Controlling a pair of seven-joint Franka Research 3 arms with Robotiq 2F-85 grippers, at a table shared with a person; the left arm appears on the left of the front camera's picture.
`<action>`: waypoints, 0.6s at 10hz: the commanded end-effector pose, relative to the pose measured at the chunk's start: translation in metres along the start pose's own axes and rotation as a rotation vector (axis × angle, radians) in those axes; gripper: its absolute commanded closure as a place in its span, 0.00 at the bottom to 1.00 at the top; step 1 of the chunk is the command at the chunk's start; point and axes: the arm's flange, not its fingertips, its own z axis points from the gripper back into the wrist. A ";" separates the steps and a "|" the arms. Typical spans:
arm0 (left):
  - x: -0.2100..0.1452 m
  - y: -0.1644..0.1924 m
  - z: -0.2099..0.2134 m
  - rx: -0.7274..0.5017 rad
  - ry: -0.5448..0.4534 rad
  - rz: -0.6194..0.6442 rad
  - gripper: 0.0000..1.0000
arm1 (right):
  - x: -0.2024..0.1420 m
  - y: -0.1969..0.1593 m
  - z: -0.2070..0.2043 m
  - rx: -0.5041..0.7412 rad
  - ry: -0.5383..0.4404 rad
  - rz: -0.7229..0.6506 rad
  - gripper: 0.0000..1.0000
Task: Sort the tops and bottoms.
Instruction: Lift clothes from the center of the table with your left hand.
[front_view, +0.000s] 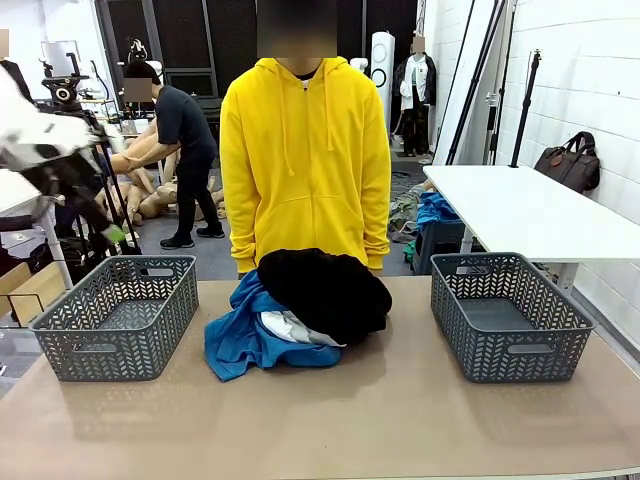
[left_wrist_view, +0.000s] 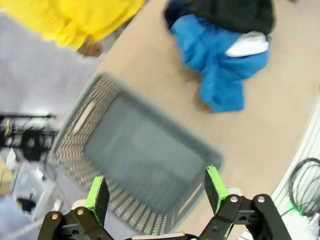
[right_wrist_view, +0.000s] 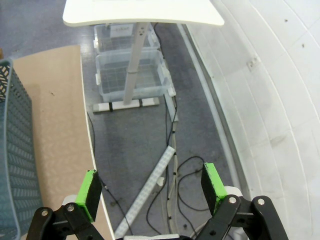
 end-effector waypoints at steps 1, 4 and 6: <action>0.047 0.003 -0.033 -0.107 0.014 -0.110 0.00 | -0.001 -0.001 0.001 0.000 0.011 0.005 0.00; 0.104 -0.041 -0.080 -0.186 -0.021 -0.213 0.00 | -0.001 -0.001 0.001 0.000 0.011 0.005 0.00; 0.127 -0.053 -0.102 -0.244 -0.041 -0.193 0.00 | -0.001 -0.001 0.001 0.000 0.011 0.005 0.00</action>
